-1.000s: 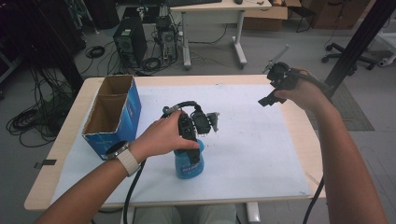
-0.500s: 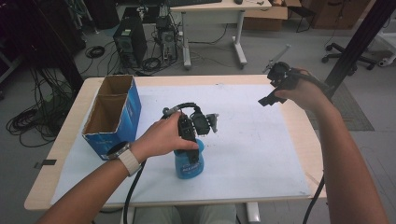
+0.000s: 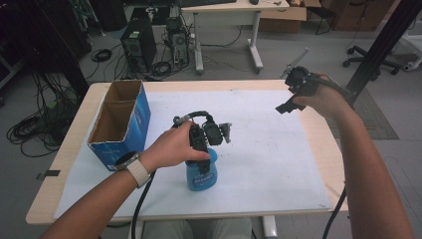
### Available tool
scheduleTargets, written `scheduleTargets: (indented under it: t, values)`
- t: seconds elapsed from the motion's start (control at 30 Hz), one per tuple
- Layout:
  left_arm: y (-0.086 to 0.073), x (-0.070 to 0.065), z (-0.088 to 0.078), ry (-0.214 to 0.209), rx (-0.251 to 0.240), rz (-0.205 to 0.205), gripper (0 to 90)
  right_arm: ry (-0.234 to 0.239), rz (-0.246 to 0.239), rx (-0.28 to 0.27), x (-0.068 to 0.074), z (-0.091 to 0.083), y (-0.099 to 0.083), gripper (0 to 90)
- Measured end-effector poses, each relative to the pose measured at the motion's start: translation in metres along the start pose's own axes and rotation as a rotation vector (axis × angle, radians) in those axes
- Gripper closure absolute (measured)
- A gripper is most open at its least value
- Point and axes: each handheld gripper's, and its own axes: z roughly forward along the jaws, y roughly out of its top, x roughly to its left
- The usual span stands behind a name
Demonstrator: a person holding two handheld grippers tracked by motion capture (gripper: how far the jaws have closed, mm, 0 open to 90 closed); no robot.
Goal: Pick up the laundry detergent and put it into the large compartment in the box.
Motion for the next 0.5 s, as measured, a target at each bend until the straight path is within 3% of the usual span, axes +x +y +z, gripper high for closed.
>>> scheduleTargets:
  t: [0.5]
  values:
    - [-0.0008,0.0002,-0.0003,-0.010,-0.006,-0.001,36.5,0.001,-0.001,0.004,0.0003,0.0010,0.0001,10.1]
